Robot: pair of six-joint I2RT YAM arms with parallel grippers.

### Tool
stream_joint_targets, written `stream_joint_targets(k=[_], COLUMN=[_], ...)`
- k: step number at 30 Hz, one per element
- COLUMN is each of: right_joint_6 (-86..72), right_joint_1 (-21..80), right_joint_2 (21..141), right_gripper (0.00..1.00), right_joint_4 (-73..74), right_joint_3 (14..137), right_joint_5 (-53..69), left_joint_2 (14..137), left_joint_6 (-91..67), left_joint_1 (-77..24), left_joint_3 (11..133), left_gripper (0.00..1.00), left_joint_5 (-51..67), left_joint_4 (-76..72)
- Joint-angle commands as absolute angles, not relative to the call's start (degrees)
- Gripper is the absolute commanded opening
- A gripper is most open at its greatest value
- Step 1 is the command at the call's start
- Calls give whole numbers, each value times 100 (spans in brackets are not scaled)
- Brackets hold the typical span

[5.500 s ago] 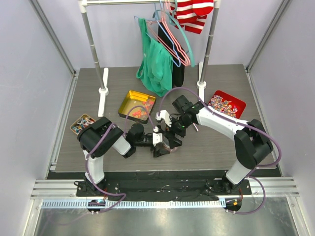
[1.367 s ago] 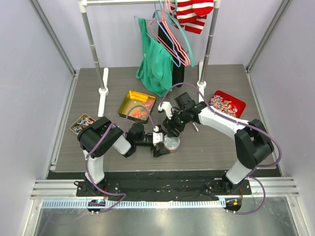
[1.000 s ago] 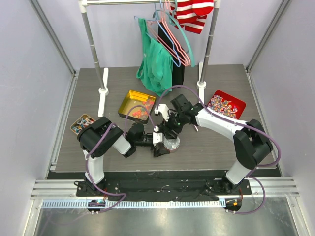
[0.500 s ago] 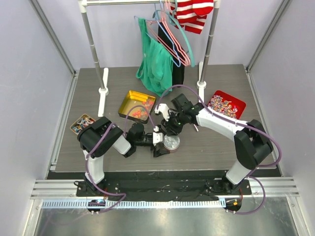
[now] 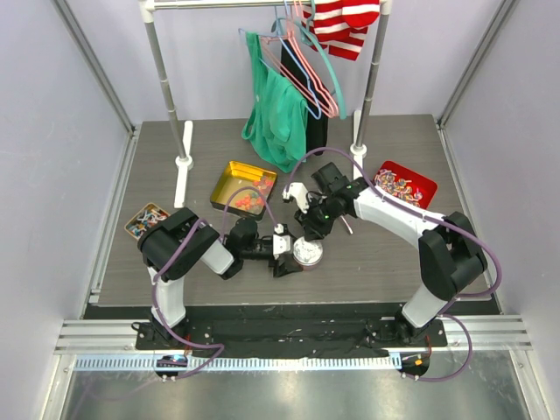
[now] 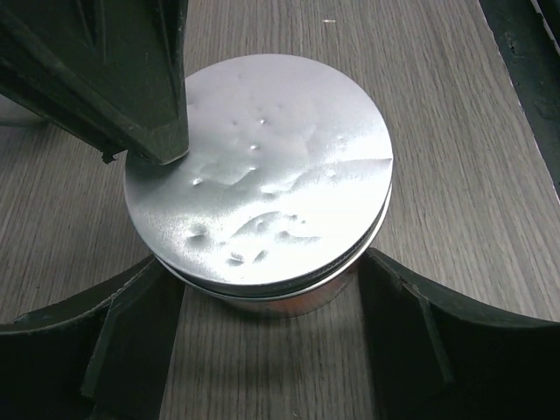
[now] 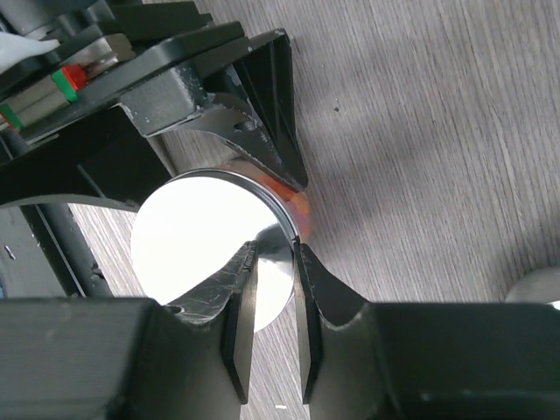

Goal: Pack the candies
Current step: Screw the bottle lid onto the packing bottle.

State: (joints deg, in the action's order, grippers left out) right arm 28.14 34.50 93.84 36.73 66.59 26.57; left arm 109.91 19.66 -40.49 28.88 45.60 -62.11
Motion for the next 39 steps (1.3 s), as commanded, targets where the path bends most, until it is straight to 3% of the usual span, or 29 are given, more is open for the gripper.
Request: stream_joint_targets(k=[1, 3, 6, 27, 39], right_joint_6=[2953, 2971, 2971, 3059, 3067], right_joint_1=[3463, 3472, 3463, 3472, 3472], right_joint_2=[9193, 9246, 9290, 9325, 9352], right_gripper=[27, 28, 27, 27, 26], right_joint_4=[4042, 4078, 4078, 4078, 4087], right_joint_3=[6908, 6934, 6934, 6926, 6961], right_joint_5=[2926, 2971, 3015, 2936, 2971], left_joint_2=[10899, 10899, 10872, 11039, 11109], left_joint_6=[2048, 2065, 2196, 1872, 1881], left_joint_1=[-4060, -4052, -4061, -4052, -4060], left_joint_3=[3076, 3076, 2997, 2979, 3269], left_gripper=[77, 78, 100, 100, 100], left_joint_5=[4465, 4500, 4622, 5616, 5476], left_joint_4=[-6170, -6144, -6205, -6548, -5933])
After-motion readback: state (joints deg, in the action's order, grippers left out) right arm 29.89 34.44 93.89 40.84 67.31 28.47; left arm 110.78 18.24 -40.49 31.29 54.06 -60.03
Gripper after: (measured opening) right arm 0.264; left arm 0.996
